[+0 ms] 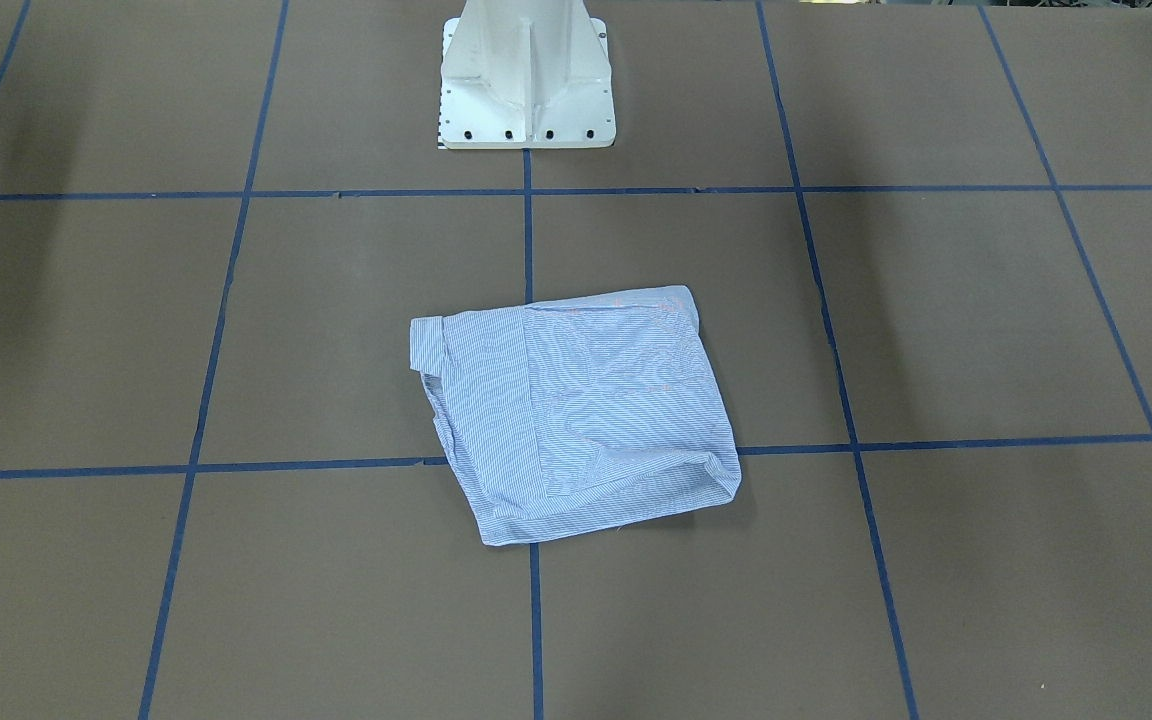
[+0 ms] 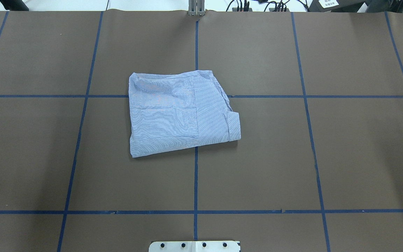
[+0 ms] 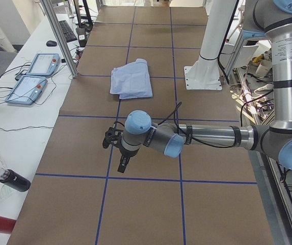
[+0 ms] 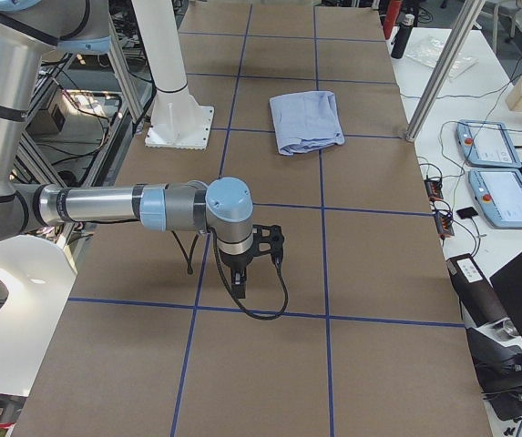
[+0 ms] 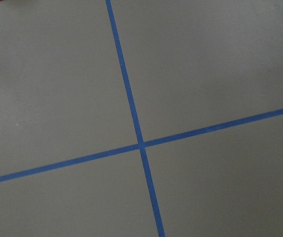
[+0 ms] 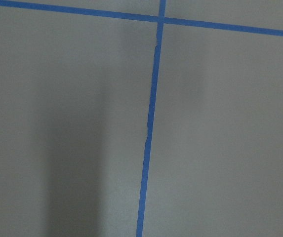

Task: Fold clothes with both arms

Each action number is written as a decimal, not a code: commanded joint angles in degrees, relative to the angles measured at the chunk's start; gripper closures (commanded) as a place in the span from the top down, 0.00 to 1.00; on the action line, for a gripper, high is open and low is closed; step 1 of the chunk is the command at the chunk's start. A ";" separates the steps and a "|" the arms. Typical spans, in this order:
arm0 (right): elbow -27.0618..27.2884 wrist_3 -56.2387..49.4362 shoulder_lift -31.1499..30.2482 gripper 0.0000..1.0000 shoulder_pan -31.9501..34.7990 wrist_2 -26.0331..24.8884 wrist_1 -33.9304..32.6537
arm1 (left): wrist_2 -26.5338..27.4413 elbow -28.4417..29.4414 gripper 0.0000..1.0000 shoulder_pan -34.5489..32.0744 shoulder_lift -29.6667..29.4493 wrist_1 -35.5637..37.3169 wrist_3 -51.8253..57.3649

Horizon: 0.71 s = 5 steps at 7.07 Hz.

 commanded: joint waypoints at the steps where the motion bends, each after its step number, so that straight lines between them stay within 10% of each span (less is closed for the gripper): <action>1: -0.09 1.90 0.17 1.00 0.28 -0.01 0.56 | -0.29 0.27 1.00 -0.36 0.65 2.42 -0.45; 5: -0.17 1.81 0.08 1.00 0.28 -0.01 0.56 | -0.47 -0.69 1.00 -0.36 0.47 1.63 -0.10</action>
